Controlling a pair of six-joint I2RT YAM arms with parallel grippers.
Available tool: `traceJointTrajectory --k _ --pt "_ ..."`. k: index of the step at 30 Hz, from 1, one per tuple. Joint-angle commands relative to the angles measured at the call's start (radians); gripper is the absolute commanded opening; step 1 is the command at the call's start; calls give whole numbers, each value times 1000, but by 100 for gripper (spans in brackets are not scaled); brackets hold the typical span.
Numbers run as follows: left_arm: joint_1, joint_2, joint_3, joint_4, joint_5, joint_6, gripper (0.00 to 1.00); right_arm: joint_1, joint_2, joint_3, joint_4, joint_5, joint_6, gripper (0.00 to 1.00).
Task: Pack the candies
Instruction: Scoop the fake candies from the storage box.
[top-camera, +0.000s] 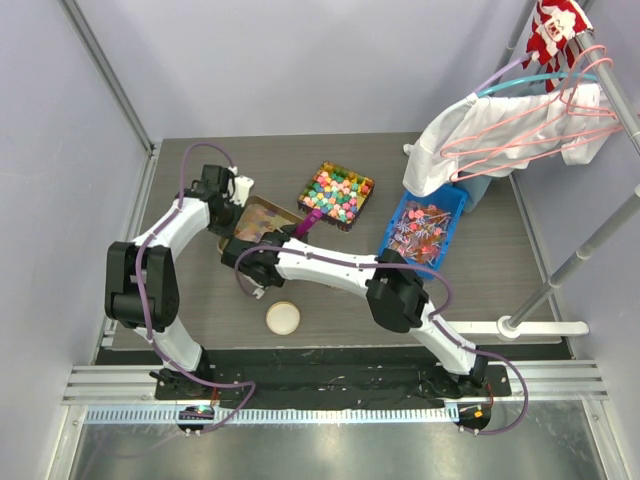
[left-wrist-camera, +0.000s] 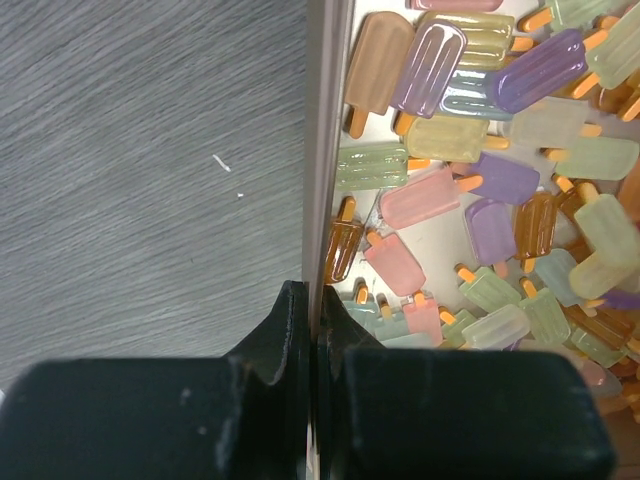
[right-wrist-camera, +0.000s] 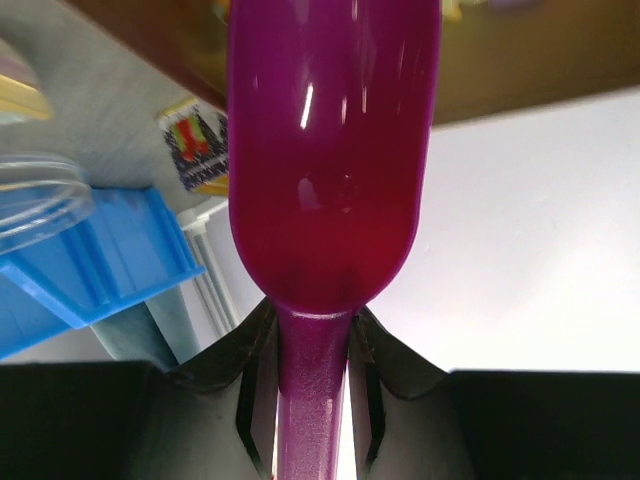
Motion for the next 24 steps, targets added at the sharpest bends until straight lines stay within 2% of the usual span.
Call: traceJointTrajectory --k 1,6,13,18,24 --pt "5 -61 38 54 65 -38 0 27 48 108 -207 -105 -3 1" --pt "5 -58 37 56 64 -37 0 24 72 210 -266 -142 40 1" --pt "4 -54 38 53 71 -40 0 24 83 218 -353 -255 107 1" --pt "5 -69 31 60 71 -40 0 23 91 224 -341 -389 166 1" --pt "5 -66 31 59 73 -40 0 21 106 214 -261 -439 261 1"
